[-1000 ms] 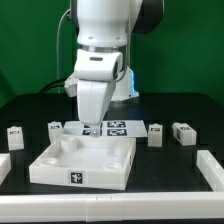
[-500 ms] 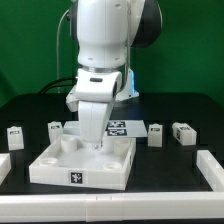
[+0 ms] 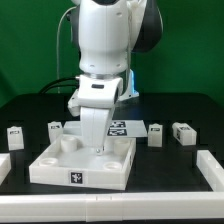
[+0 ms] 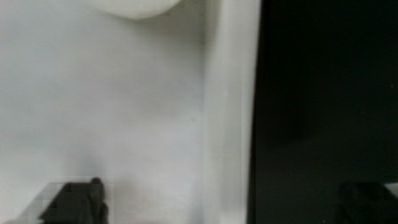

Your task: Assemble one leg

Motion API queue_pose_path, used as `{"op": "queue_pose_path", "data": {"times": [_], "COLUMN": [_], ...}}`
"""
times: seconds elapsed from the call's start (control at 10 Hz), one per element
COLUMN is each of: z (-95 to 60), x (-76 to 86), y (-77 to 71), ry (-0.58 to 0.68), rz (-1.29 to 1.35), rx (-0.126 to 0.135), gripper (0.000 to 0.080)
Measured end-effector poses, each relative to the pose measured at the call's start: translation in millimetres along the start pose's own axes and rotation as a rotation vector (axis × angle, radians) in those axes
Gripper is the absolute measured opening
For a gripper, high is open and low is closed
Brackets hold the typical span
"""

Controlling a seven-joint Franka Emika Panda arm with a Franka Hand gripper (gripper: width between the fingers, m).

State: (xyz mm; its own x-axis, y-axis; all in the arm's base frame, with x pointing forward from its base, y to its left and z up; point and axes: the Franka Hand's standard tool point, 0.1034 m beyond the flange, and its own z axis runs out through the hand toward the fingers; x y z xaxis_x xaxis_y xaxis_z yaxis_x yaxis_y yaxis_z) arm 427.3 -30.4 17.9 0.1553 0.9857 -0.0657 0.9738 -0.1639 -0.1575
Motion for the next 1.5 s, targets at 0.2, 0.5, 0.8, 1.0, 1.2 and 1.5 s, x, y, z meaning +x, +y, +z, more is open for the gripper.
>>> {"op": "queue_pose_path", "data": {"times": [0.2,0.5,0.8,1.0,1.2,1.5], "z": [-2.5,-1.4,-1.8,-1.9,-1.8,-1.8], "x": [1.0,0.7,0.4,0.4,0.4,1.7], "y": [1.6,1.1,1.7,1.7,1.7,2.2], "ry": [-0.001,-0.001,-0.001,-0.001,-0.001,-0.001], "rz": [0.0,0.001,0.001,0.001,0.001,-0.002], "rx": [-0.002,0.0,-0.002,-0.002,-0.002,-0.002], "gripper": [0.0406,0.0227,0.0061,0.0061,0.0061,0.0062]}}
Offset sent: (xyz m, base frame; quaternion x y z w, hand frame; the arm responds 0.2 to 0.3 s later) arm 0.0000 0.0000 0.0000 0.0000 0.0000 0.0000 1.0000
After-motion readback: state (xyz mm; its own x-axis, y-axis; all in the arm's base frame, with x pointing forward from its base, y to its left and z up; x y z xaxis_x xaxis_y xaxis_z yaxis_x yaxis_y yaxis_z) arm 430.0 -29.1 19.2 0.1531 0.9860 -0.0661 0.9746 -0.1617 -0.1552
